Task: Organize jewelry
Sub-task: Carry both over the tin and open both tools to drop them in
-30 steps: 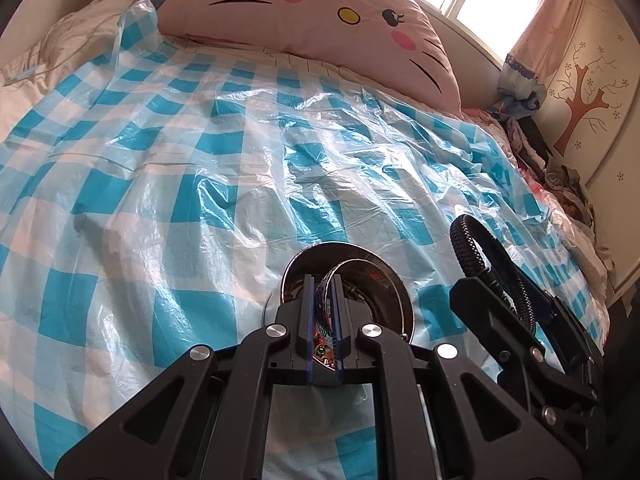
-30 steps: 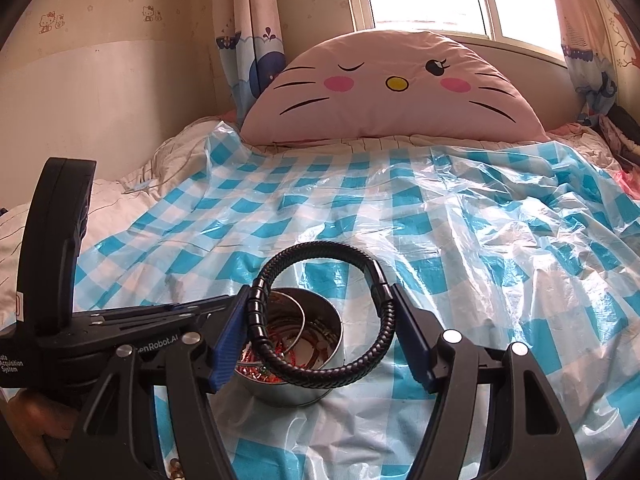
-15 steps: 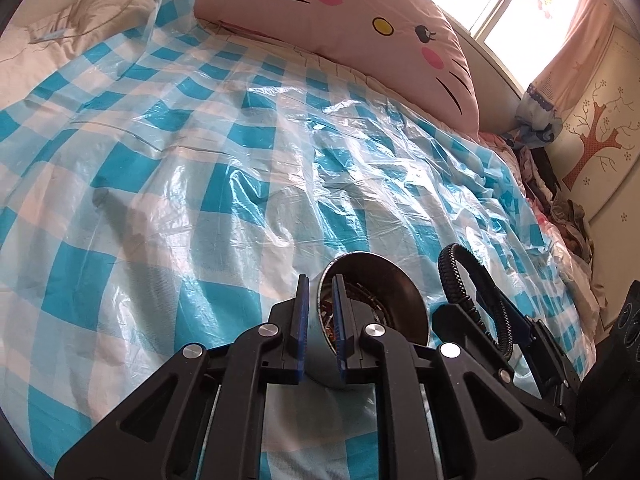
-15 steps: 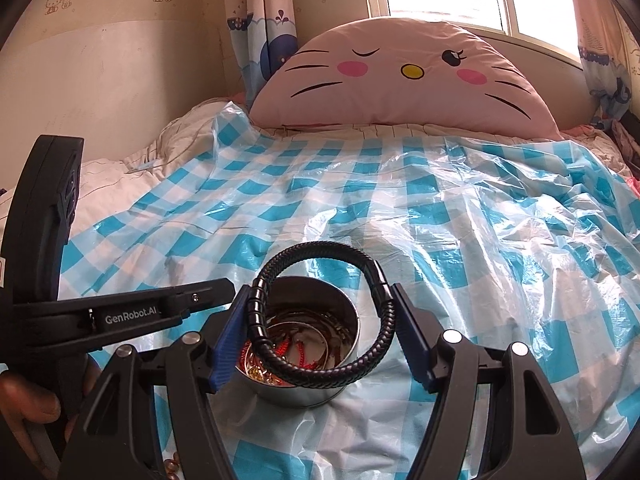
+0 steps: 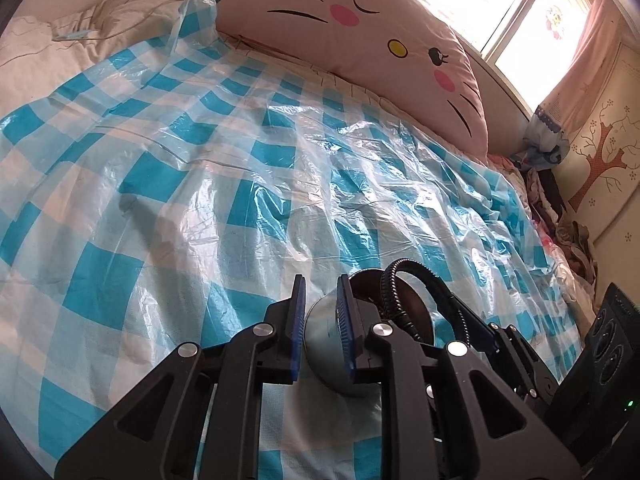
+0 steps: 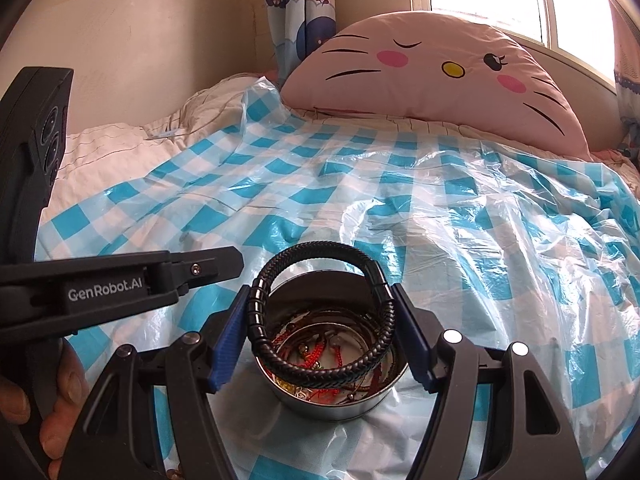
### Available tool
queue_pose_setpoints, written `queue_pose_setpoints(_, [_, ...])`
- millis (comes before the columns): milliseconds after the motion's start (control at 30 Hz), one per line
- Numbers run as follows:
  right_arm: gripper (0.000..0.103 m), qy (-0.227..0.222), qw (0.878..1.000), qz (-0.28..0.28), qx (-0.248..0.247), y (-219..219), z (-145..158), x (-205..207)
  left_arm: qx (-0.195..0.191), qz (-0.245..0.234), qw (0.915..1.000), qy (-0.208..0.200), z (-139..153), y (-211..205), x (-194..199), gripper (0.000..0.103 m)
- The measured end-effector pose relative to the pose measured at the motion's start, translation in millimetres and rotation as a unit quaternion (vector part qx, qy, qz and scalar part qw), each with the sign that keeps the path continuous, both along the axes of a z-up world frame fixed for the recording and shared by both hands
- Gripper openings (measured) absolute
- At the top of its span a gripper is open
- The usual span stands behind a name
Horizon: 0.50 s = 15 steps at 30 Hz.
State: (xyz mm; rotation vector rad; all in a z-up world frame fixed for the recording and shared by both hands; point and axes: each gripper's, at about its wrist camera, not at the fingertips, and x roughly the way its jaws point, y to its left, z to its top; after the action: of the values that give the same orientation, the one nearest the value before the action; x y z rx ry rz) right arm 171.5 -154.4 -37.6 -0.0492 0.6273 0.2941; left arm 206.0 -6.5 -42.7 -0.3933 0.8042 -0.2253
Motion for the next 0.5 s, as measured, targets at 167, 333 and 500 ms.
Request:
queue_pose_setpoints(167, [0.071, 0.034, 0.999, -0.001, -0.016, 4, -13, 9, -0.001, 0.007, 1.0, -0.001, 1, 2, -1, 0.022])
queue_pose_setpoints(333, [0.075, 0.029, 1.0, -0.008, -0.002, -3, -10, 6, -0.001, 0.006, 1.0, -0.002, 0, 3, -1, 0.027])
queue_pose_setpoints(500, [0.081, 0.026, 0.999, -0.029, 0.011, -15, -7, 5, -0.001, 0.007, 1.0, -0.001, 0, 3, -1, 0.035])
